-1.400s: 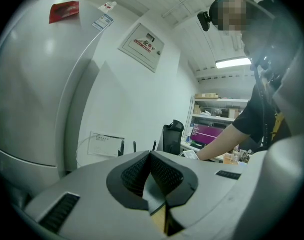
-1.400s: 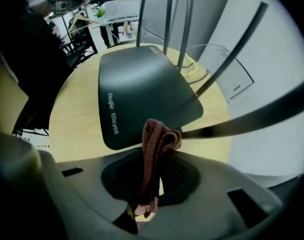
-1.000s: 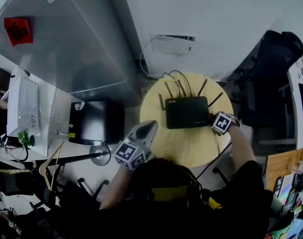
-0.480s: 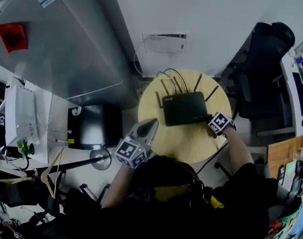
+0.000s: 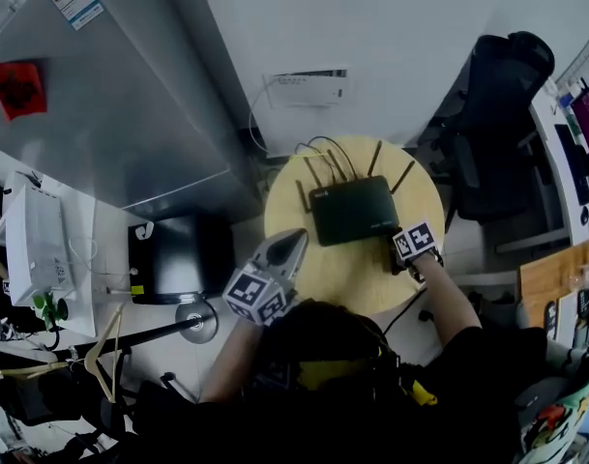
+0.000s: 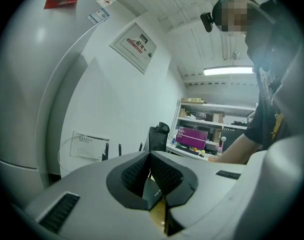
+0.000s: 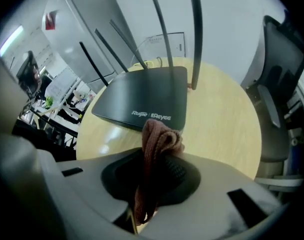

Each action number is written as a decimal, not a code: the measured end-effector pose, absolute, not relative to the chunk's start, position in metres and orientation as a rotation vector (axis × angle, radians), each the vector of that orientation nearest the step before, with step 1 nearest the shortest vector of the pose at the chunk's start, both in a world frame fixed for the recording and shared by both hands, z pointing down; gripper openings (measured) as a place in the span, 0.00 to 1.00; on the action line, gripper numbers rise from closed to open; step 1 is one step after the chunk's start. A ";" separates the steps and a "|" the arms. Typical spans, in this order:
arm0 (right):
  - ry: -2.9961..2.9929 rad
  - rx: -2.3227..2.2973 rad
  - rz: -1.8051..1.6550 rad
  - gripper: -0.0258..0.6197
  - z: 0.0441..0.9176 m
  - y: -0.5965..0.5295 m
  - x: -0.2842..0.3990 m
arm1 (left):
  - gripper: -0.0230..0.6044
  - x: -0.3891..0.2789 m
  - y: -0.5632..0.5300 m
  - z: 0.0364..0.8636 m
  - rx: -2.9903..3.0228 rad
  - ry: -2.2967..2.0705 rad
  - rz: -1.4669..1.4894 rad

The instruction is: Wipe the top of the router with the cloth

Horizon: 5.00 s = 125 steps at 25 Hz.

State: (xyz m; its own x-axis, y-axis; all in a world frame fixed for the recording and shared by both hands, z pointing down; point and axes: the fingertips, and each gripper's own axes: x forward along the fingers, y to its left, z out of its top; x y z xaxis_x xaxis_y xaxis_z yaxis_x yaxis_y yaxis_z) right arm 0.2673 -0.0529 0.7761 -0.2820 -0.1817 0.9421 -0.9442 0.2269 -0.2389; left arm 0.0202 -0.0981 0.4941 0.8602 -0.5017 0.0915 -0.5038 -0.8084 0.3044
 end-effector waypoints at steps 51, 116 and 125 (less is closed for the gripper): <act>-1.764 0.933 1.187 0.14 0.776 -0.055 0.087 | 0.02 -0.029 -0.102 0.503 2.663 -0.817 -0.010; -1.336 2.340 1.998 0.13 0.766 -0.163 0.032 | 0.02 -0.038 -0.176 0.511 2.839 -0.136 0.186; -1.260 2.276 2.009 0.14 0.776 -0.133 0.038 | 0.02 -0.029 -0.175 0.510 2.788 -0.119 0.126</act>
